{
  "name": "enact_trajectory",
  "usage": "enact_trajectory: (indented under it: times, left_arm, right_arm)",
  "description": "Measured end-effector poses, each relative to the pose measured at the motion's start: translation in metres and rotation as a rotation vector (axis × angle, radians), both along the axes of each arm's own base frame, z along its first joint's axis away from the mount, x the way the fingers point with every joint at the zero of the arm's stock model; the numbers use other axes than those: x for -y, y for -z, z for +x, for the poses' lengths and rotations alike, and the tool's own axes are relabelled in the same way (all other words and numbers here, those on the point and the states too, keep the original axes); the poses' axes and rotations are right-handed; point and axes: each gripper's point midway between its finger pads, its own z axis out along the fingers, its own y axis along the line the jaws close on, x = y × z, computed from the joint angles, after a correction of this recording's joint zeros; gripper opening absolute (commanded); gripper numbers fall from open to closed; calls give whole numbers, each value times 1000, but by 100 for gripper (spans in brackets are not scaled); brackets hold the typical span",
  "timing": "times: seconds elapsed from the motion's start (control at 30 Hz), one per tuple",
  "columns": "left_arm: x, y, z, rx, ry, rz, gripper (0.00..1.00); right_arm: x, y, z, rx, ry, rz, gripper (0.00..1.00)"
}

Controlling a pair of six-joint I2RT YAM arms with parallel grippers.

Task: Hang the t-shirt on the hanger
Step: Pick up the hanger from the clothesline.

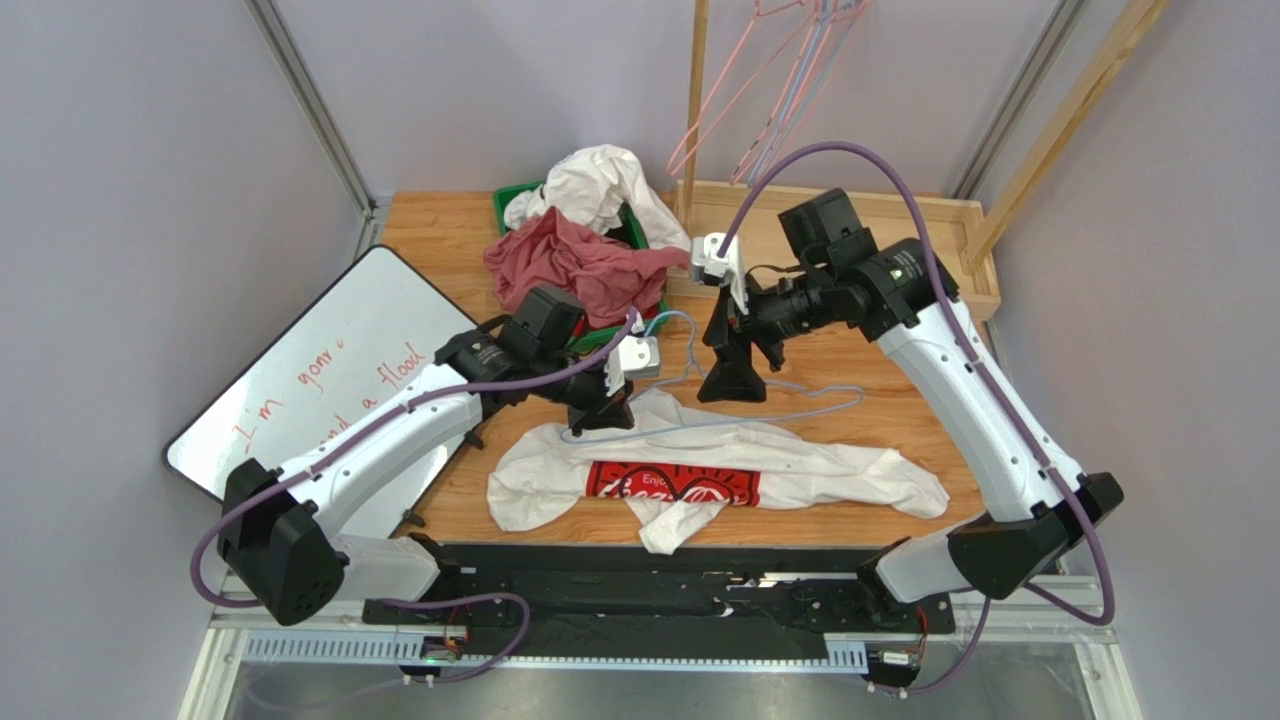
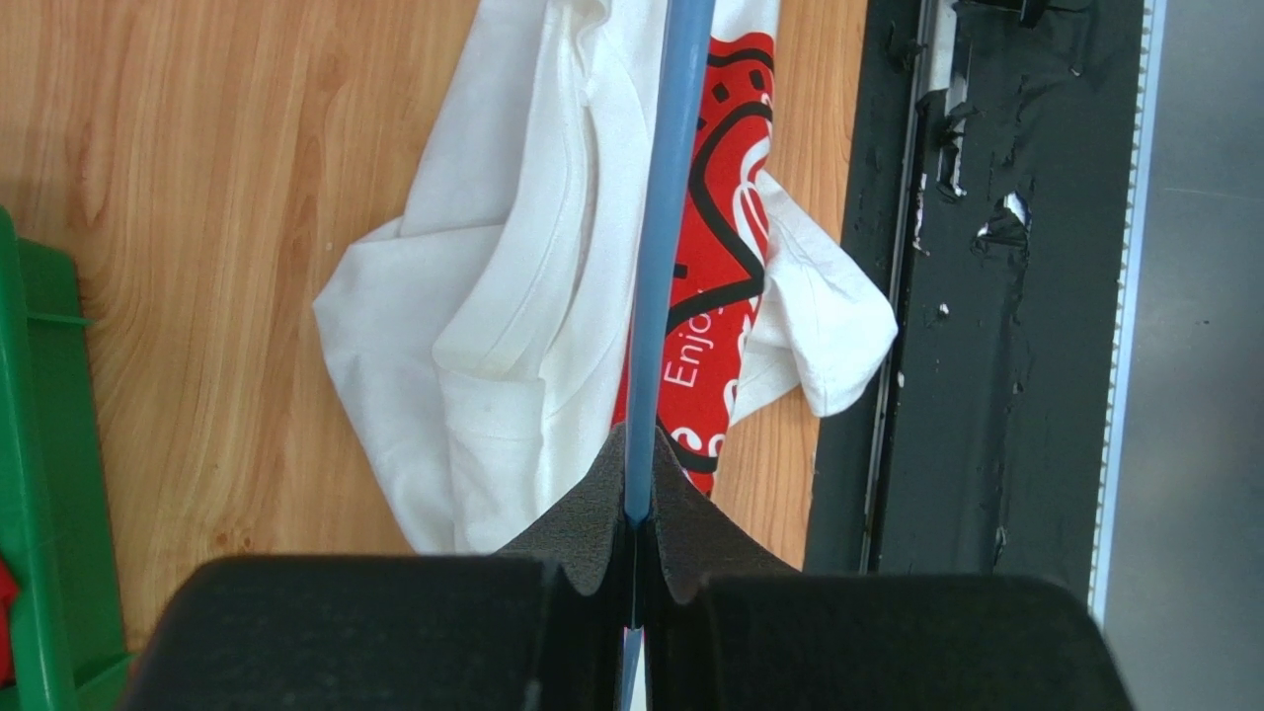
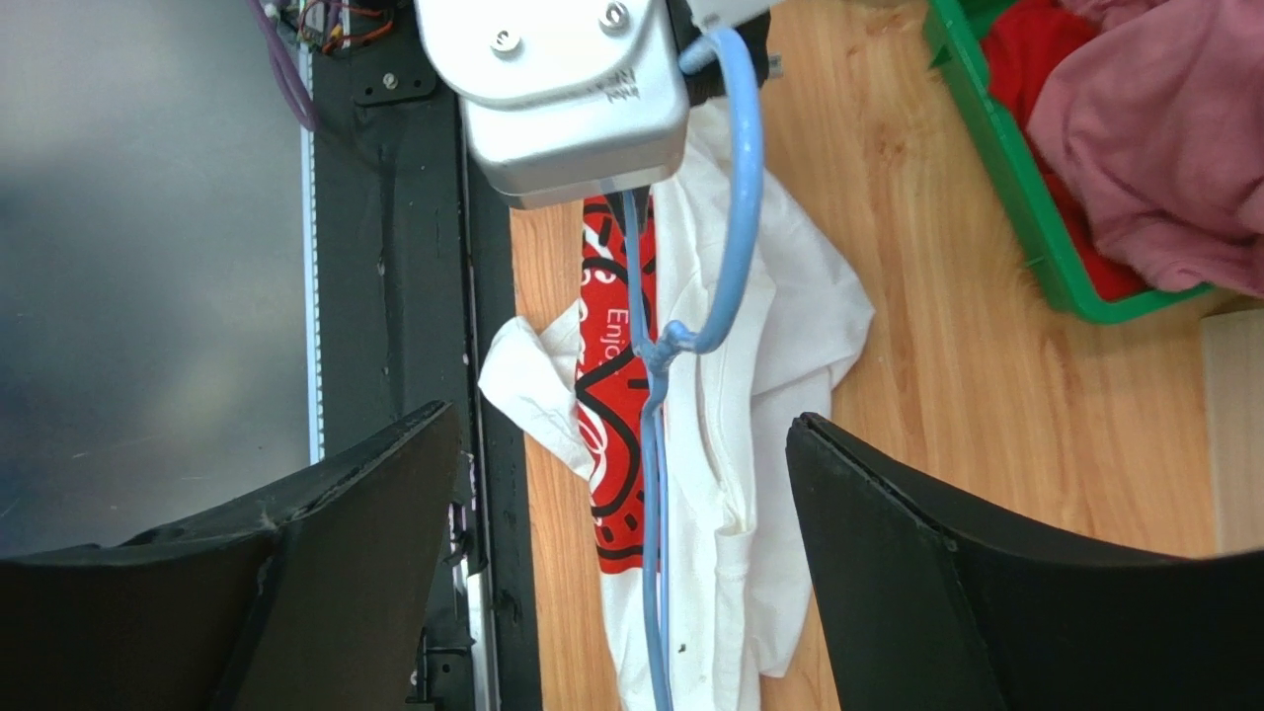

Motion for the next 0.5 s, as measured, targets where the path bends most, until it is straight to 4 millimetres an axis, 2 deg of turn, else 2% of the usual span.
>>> enact_trajectory:
  times: [0.13,0.23,0.27,0.3,0.33,0.4,0.43,0.5]
  left_arm:
    - [0,0,0,-5,1,3,0]
    - [2,-1,1,-10,2,1,0]
    - [2,0,1,-13,3,1,8]
    - [2,1,1,-16,4,4,15]
    - [2,1,0,-18,6,4,33]
    - [2,1,0,-19,6,4,46]
    - [3,1,0,-17,4,2,60]
    - [0,1,1,-10,-9,-5,70]
  right_arm:
    - [-7,24,0,-69,-22,-23,65]
    - [-12,31,-3,-88,-42,-25,30]
    - [-14,32,-4,-91,-47,-22,0]
    - [-15,32,-4,-87,-52,-20,0]
    - [-15,32,-4,-86,-50,-20,0]
    - [-15,32,-4,-93,-45,-20,0]
    - [-14,32,-3,-94,-40,-20,0]
    - [-10,36,-3,-112,-26,-19,0]
